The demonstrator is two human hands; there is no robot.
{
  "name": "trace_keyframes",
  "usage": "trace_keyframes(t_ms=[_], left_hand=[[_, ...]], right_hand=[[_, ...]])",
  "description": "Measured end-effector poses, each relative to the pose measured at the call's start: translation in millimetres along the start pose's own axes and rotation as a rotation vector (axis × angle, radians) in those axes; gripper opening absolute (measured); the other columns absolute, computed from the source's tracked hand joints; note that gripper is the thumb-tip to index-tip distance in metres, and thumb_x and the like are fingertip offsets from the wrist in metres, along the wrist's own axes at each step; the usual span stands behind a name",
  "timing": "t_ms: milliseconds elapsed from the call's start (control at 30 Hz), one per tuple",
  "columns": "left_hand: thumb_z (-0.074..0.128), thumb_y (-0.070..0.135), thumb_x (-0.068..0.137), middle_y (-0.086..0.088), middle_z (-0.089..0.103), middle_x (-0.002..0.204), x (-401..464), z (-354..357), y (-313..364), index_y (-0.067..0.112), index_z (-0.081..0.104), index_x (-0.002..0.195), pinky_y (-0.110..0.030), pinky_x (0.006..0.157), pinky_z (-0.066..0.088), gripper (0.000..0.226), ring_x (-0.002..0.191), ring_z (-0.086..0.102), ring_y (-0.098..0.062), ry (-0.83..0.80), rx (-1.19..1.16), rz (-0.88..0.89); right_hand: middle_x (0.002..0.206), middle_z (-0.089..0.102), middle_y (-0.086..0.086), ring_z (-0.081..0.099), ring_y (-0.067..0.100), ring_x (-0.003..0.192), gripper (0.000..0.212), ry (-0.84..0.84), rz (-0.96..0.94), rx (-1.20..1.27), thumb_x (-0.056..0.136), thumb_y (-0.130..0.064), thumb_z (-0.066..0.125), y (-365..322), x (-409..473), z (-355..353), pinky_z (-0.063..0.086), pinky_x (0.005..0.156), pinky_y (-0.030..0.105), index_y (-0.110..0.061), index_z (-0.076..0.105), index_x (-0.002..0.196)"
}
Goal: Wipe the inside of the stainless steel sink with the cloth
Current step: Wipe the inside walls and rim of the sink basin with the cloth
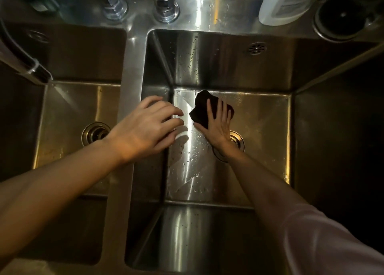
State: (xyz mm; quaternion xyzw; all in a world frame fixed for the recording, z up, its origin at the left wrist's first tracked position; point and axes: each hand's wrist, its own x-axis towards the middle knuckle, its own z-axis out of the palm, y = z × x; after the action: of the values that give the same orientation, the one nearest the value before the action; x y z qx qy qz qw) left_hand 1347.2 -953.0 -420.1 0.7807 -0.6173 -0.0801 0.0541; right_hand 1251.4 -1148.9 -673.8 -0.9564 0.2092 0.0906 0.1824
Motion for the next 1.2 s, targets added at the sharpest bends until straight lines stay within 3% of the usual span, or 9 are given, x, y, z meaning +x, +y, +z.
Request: trace_keyframes(t_ms=[167,467,767,1000,1200], left_hand=[[0.037,0.035,0.097,-0.007,0.063,0.12,-2.1,-0.4,0.2,0.014,0.068,0.111,-0.045,0.107,0.033,0.04,0.114,0.057,-0.024,-0.011,-0.007,0.011],[0.043,0.033,0.094,-0.005,0.067,0.112,-3.5,-3.3,2.8,0.016,0.071,0.104,-0.052,0.113,0.024,0.034,0.114,0.058,-0.023,0.028,0.008,-0.022],[0.045,0.033,0.095,0.0,0.068,0.113,-3.9,-3.6,2.9,0.019,0.071,0.106,-0.048,0.114,0.027,0.032,0.114,0.058,-0.018,-0.027,-0.03,-0.036],[0.042,0.034,0.096,0.002,0.066,0.114,-3.2,-6.3,2.2,0.021,0.071,0.107,-0.044,0.116,0.023,0.034,0.116,0.057,-0.017,-0.078,-0.007,-0.056],[0.039,0.036,0.096,0.002,0.067,0.113,-1.6,-6.6,2.9,0.022,0.072,0.108,-0.043,0.114,0.025,0.038,0.113,0.059,-0.017,-0.095,-0.001,-0.06]], right_hand=[[0.156,0.018,0.021,0.018,0.042,0.142,0.076,0.102,-0.019,-0.145,0.091,-0.061,0.043,-0.6,7.7,13.9,0.016,0.113,0.058,-0.027,0.014,0.152],[0.158,0.013,0.018,0.017,0.04,0.142,0.072,0.022,-0.071,-0.149,0.095,-0.05,0.044,-39.9,37.1,8.4,0.017,0.113,0.054,-0.029,0.006,0.153],[0.151,0.031,0.018,0.032,0.037,0.136,0.064,0.133,-0.239,-0.14,0.095,-0.045,0.047,-21.7,10.5,29.0,0.03,0.108,0.052,-0.028,0.021,0.151],[0.153,0.026,0.018,0.026,0.036,0.14,0.06,0.095,-0.178,-0.11,0.098,-0.044,0.04,-48.5,29.8,26.2,0.025,0.112,0.051,-0.026,0.02,0.151],[0.151,0.032,0.02,0.033,0.038,0.136,0.054,0.112,-0.316,-0.123,0.098,-0.04,0.04,-24.4,13.9,28.6,0.032,0.109,0.051,-0.027,0.028,0.149]])
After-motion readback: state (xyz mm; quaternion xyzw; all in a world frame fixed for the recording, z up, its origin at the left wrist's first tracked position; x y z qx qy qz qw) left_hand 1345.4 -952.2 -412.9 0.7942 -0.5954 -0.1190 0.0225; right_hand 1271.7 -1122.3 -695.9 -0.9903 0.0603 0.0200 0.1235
